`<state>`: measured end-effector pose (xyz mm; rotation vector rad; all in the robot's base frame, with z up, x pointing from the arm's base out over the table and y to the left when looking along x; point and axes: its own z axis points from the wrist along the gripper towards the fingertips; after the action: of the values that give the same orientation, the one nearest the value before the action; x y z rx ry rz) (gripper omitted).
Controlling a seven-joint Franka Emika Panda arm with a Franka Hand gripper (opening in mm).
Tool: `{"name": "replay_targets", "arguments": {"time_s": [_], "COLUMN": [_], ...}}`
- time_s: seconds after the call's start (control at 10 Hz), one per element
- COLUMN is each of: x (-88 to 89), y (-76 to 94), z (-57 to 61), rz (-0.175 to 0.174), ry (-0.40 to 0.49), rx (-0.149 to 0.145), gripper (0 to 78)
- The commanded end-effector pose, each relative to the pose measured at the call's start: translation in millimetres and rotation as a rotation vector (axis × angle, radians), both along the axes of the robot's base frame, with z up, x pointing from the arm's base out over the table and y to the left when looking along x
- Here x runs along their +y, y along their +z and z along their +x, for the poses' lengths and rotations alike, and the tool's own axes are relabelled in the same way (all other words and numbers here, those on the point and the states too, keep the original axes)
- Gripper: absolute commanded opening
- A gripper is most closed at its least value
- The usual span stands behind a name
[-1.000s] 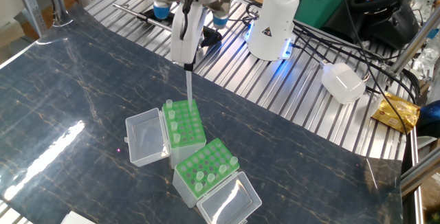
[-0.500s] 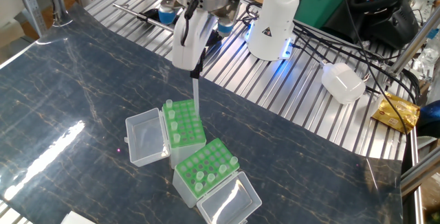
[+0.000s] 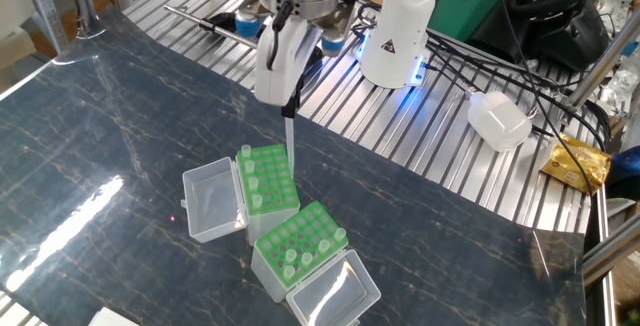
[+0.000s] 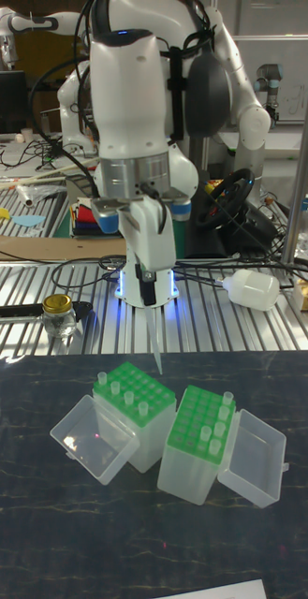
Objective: Transfer all large pipette tips from one holder to another
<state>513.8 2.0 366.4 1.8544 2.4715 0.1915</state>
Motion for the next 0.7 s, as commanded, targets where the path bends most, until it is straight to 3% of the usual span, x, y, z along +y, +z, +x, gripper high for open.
{"name": "replay_targets", "arguments": {"time_s": [0.1, 0.6, 0.7], "x": [0.0, 0.0, 0.0], "y": [1.6, 1.6, 1.6], "z": [0.0, 0.0, 0.0], "rz": [0.003, -0.022, -0.049], "ry": [0.073, 0.214, 0.204], "rx": [0.002, -0.004, 0.005], "gripper": [1.1, 1.1, 1.1]}}
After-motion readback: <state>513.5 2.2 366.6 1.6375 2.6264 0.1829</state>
